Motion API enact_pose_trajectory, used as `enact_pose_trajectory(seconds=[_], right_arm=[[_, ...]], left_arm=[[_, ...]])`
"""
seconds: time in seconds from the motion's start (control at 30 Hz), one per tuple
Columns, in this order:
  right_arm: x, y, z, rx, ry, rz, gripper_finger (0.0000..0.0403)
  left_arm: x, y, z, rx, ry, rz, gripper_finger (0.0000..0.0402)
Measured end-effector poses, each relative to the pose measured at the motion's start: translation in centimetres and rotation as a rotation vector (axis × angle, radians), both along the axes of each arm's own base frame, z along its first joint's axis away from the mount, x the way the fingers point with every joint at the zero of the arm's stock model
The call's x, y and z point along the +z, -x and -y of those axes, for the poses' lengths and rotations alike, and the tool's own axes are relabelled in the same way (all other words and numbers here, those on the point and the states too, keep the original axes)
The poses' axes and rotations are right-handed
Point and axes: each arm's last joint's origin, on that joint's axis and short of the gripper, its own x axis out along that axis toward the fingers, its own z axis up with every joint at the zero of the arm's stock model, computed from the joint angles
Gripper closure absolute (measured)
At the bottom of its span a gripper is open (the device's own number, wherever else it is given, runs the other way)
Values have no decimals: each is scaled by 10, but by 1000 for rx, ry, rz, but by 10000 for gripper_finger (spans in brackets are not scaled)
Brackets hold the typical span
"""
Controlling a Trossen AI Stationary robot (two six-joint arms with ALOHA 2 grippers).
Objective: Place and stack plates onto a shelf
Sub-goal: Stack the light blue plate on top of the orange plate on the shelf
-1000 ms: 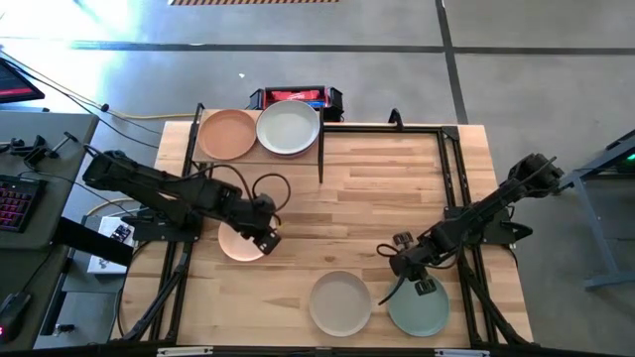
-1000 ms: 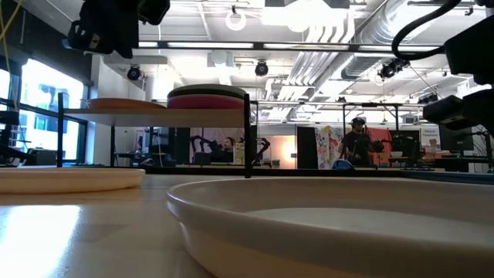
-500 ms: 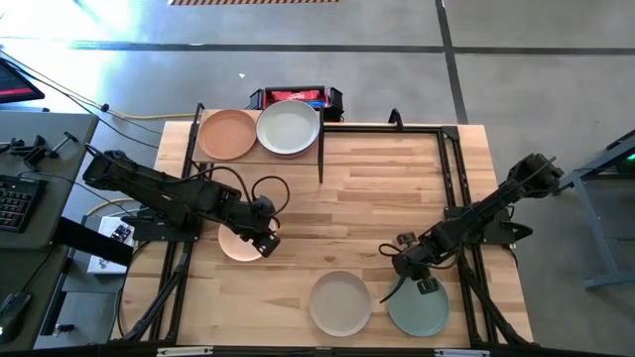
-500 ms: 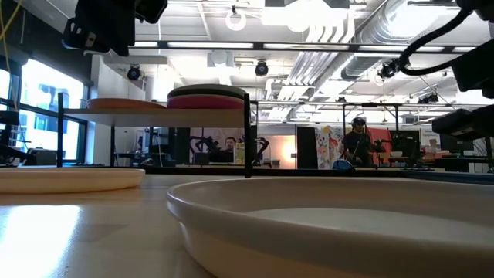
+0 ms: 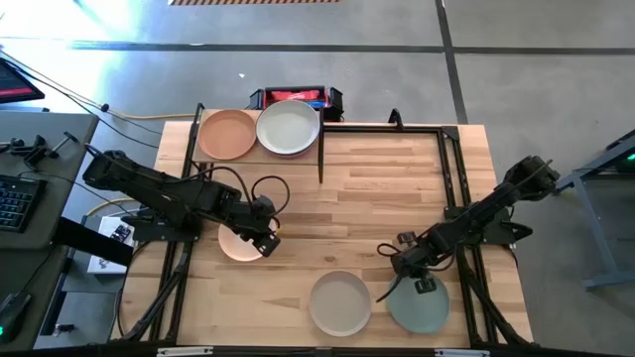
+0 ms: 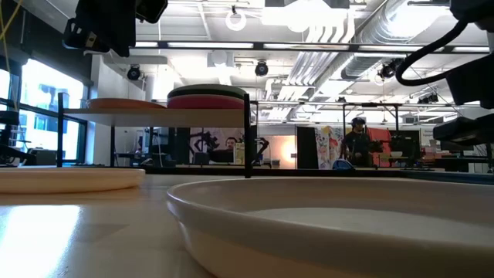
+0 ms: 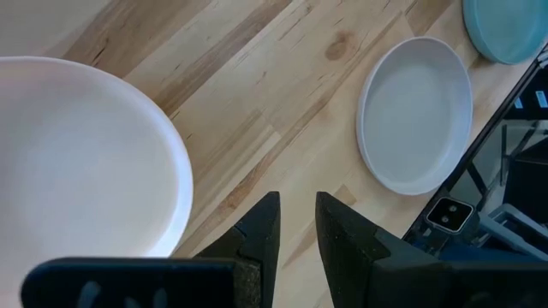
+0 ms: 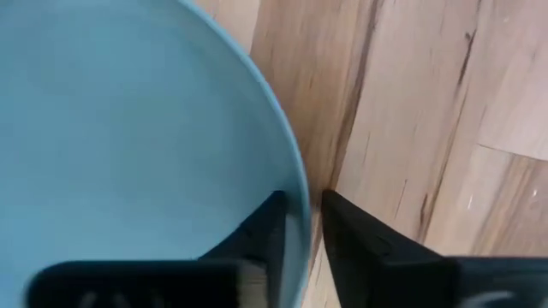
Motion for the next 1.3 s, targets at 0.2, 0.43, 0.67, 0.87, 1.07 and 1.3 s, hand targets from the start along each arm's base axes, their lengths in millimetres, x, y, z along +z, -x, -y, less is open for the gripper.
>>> enact_pose_trajectory(seconds=[0.2, 0.43, 0.67, 0.87, 1.07, 1.3], right_arm=[[8, -5, -4, 15, -18, -5, 395], [18, -10, -7, -17, -16, -10, 400], [29, -12, -7, -67, 21, -41, 402], [41, -17, -9, -133, 48, -39, 403], [55, -21, -10, -212, 82, -40, 403], [70, -22, -10, -238, 101, -71, 403]], left_arm=[[0, 0, 0, -7, -4, 0, 337], [-12, 4, -1, -7, -16, -42, 337], [-22, 7, -2, -1, -17, -74, 337], [-27, 6, -3, -2, -3, -75, 337], [-26, 4, -9, -47, 27, -67, 337], [-25, 0, -18, -109, 96, -55, 338]])
